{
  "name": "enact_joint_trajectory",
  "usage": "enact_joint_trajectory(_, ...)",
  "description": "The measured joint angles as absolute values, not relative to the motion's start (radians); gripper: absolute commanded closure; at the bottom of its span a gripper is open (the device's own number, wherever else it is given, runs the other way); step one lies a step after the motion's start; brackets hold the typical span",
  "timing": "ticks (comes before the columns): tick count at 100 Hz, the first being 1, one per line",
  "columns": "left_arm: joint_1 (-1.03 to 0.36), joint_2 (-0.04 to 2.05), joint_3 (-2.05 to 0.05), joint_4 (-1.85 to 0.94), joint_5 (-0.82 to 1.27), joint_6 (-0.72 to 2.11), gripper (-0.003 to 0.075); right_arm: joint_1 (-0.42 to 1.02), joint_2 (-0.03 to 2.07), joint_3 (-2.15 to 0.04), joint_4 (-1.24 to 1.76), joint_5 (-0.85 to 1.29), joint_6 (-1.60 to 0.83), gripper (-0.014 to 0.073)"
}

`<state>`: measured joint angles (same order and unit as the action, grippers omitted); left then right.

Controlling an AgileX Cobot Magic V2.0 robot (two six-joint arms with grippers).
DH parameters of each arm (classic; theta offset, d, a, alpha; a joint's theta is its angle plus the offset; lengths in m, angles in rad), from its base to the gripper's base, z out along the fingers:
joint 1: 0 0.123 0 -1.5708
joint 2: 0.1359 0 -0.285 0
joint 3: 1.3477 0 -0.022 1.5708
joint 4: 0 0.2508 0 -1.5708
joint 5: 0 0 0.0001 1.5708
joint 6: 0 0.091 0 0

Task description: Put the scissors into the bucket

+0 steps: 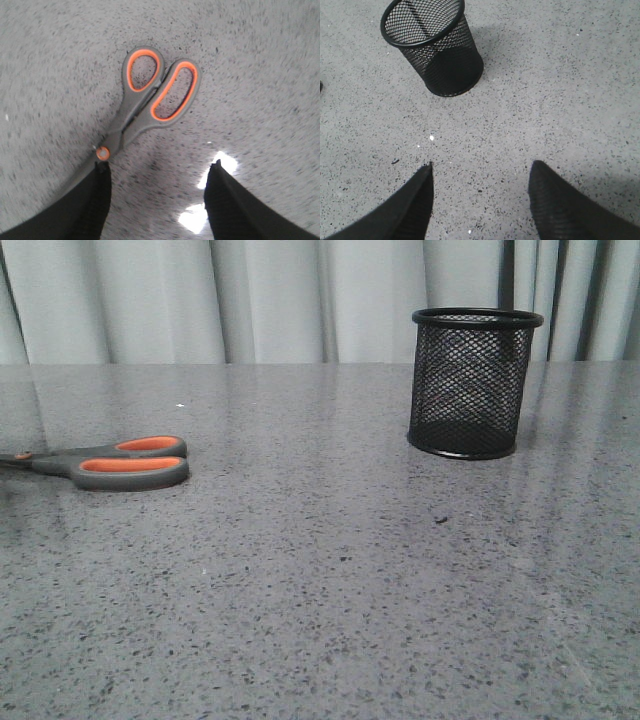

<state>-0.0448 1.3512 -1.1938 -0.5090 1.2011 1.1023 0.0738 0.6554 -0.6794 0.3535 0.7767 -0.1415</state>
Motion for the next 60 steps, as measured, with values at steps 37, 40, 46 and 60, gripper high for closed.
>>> enact_joint_trajectory(37, -0.082, 1.552, -1.337, -0.429, 1.22, 1.372, 0.0334, 0.074, 0.655, -0.679, 0.354, 0.781, -0.15, 0.0215)
enact_joint_trajectory(40, -0.102, 1.561, -1.341, -0.403, 1.22, 1.374, 0.0334, 0.074, 0.655, -0.679, 0.354, 0.781, -0.152, 0.0215)
enact_joint_trajectory(46, -0.139, 1.579, -1.348, -0.345, 1.222, 1.379, 0.0334, 0.074, 0.655, -0.679, 0.354, 0.781, -0.154, 0.0215)
enact_joint_trajectory(60, -0.215, 1.612, -1.353, -0.27, 1.222, 1.383, 0.0334, 0.074, 0.655, -0.679, 0.354, 0.781, -0.154, 0.0215)
